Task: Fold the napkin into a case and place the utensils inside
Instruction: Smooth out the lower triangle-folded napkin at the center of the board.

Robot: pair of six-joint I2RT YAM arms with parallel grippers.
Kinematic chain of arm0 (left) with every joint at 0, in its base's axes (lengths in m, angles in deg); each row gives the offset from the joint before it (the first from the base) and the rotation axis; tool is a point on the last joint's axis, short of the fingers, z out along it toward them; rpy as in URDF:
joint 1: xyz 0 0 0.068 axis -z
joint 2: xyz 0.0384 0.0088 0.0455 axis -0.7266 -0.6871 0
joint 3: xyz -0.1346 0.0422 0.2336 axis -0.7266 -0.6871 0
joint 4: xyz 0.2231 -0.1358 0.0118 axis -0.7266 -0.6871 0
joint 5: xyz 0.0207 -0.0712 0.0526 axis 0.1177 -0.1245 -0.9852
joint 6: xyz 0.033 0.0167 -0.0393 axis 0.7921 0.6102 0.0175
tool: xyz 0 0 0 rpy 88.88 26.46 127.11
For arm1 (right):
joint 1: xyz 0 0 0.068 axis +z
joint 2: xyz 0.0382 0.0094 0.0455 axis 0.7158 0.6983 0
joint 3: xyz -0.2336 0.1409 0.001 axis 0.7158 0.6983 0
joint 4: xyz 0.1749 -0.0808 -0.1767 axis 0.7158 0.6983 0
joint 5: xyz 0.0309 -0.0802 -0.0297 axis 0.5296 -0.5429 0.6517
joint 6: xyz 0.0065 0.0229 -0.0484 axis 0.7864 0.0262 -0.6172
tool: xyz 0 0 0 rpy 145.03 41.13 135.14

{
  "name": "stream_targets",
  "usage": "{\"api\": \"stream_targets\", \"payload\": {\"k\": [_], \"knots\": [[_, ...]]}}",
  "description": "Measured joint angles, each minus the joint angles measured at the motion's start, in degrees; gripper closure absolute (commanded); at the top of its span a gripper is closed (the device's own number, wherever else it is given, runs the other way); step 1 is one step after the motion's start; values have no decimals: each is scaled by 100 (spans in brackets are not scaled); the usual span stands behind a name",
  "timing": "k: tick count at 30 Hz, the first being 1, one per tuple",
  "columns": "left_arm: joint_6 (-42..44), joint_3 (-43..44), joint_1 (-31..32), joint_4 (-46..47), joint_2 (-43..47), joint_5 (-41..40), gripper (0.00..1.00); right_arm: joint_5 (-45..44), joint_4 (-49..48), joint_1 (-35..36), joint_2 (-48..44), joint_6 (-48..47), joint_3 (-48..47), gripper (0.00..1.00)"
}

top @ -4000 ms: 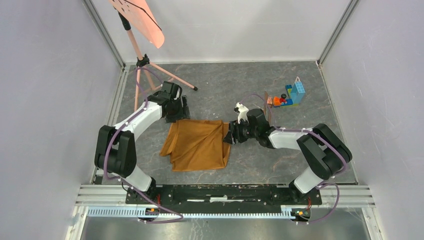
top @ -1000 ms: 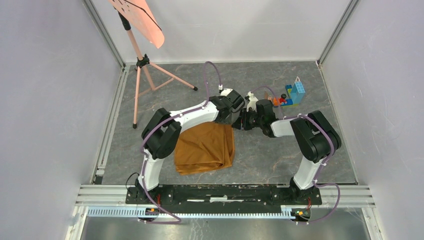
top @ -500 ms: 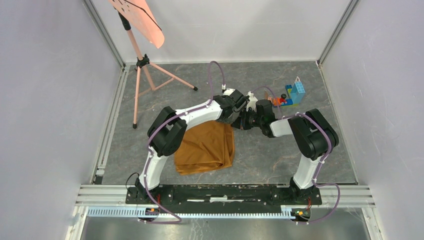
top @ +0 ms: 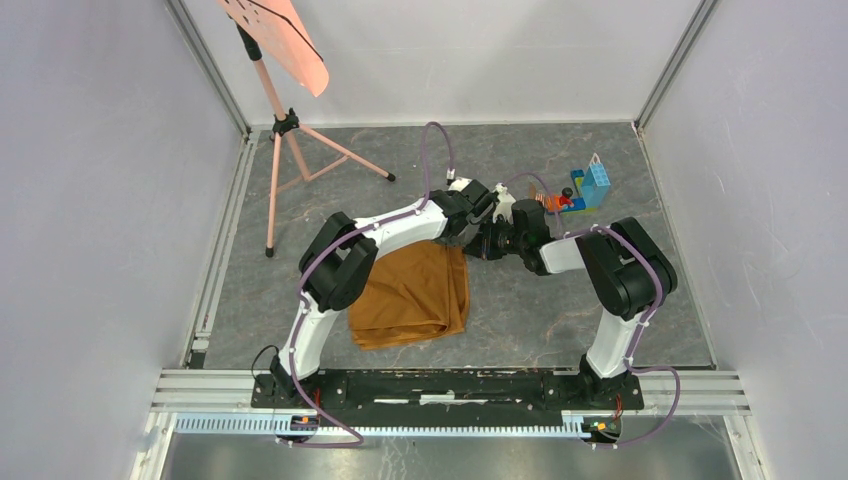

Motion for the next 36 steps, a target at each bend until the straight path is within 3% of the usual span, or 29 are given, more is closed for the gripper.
{"api": "stream_targets", "payload": {"k": [14,36], "knots": [[59,-393,114,297,758,48,98,4,7,0,70,0,-72,90],[57,37,166,323,234,562,93,4,7,0,70,4,-72,91]]}}
